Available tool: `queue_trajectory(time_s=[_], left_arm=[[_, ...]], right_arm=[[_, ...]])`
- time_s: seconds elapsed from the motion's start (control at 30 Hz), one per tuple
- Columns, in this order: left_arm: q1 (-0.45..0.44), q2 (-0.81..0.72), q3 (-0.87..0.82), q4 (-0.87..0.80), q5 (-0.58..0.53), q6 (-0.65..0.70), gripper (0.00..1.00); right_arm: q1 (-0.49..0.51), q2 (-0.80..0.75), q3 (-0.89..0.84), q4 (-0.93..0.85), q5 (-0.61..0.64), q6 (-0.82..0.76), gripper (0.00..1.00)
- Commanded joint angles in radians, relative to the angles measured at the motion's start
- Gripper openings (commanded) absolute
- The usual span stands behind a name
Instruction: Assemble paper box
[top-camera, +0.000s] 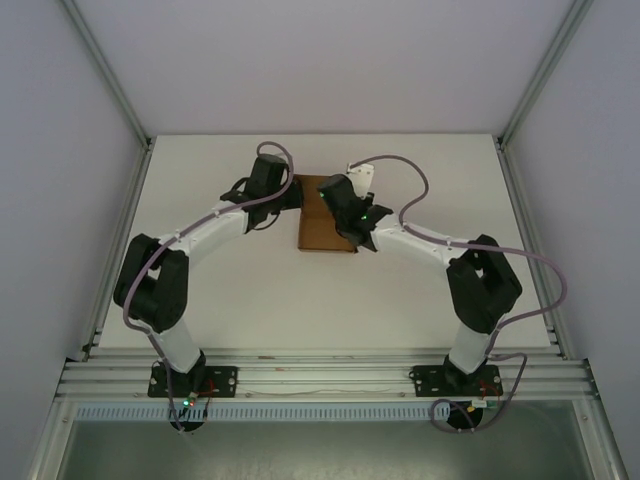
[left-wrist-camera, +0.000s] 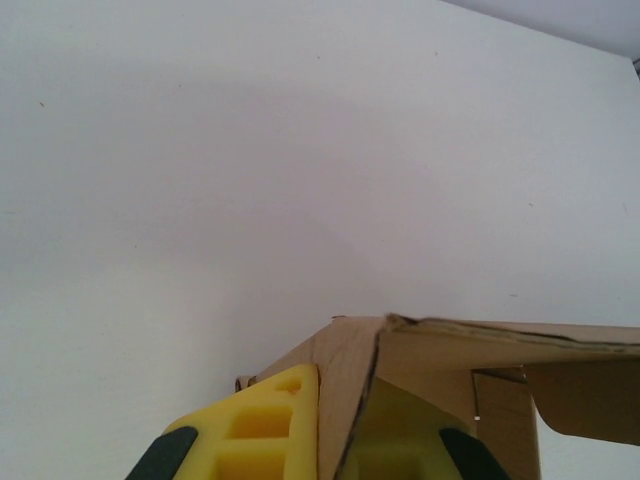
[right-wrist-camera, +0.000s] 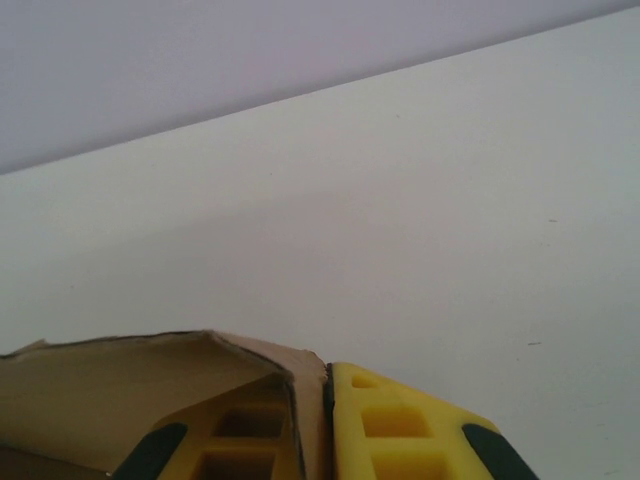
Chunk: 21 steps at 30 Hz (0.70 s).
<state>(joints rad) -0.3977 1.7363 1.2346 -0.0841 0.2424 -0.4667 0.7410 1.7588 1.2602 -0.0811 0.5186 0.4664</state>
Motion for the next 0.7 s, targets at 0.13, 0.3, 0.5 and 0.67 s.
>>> queue_trajectory(time_s=[0.13,0.3,0.5,0.67], left_arm=[[-0.012,0.028,-0.014,0.084,0.045,-0.017,0.0],[-0.018,0.031,-0.056,0.129,0.068,-0.026,0.0],[-0.04,0.021,-0.155,0.228,0.088,-0.015,0.0],[-0.051,0.002,-0.235,0.296,0.094,-0.014,0.0]], right_arm=[[0.016,0.014,-0.081,0.161,0.034,0.035,0.13],[0.019,0.028,-0.137,0.221,0.029,0.044,0.13],[0.035,0.021,-0.216,0.304,0.041,0.007,0.13],[0.052,0.021,-0.257,0.331,0.068,-0.005,0.14]])
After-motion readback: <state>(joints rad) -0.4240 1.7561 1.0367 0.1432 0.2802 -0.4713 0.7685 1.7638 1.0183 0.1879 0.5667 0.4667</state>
